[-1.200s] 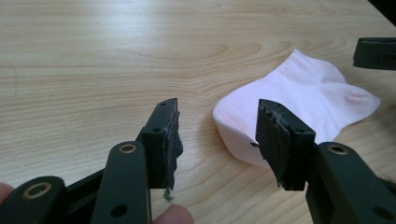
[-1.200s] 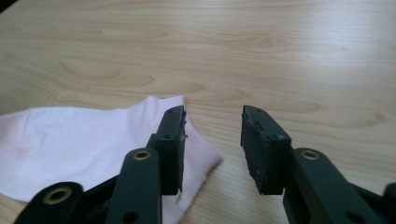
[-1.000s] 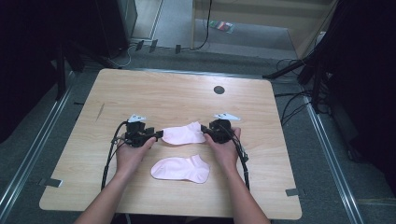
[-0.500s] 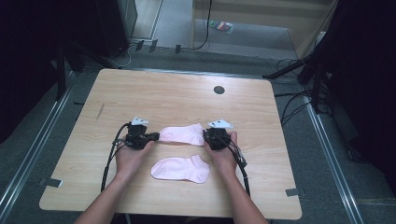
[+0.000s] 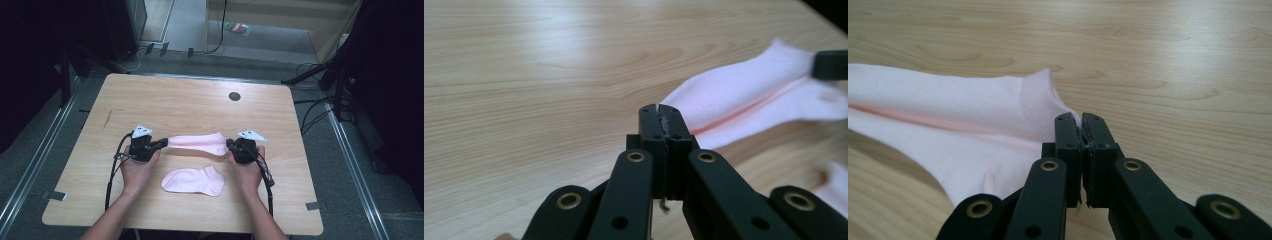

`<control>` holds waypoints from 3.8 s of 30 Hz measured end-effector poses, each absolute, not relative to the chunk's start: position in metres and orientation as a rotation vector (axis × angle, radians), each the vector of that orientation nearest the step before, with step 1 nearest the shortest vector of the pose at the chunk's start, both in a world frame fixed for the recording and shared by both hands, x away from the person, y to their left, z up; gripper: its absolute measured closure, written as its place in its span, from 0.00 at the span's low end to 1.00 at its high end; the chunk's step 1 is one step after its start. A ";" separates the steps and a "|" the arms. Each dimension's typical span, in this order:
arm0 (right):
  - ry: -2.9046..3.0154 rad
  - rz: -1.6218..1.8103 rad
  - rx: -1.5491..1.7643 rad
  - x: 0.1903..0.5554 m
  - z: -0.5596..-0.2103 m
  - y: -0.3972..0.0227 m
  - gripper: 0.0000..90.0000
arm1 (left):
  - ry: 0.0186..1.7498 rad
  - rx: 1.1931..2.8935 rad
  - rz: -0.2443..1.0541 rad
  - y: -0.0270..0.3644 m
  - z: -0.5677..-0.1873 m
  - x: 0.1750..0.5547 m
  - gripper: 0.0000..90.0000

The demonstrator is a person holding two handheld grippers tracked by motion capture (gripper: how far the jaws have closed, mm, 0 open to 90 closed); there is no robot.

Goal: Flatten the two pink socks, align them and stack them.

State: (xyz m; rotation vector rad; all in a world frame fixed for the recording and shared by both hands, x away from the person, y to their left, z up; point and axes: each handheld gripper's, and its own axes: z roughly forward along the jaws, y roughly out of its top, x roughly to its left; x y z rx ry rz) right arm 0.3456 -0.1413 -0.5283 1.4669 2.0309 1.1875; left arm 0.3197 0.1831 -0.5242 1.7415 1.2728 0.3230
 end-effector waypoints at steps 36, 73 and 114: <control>2.158 1.361 1.433 0.246 -0.505 -0.147 0.97 | 1.188 1.677 0.159 0.201 -0.512 0.224 1.00; 2.177 1.260 1.369 0.239 -0.536 -0.146 0.74 | 1.287 1.698 0.291 0.193 -0.544 0.209 0.70; 2.128 1.330 1.367 0.245 -0.533 -0.153 0.69 | 1.120 1.880 0.456 0.172 -0.544 0.205 0.45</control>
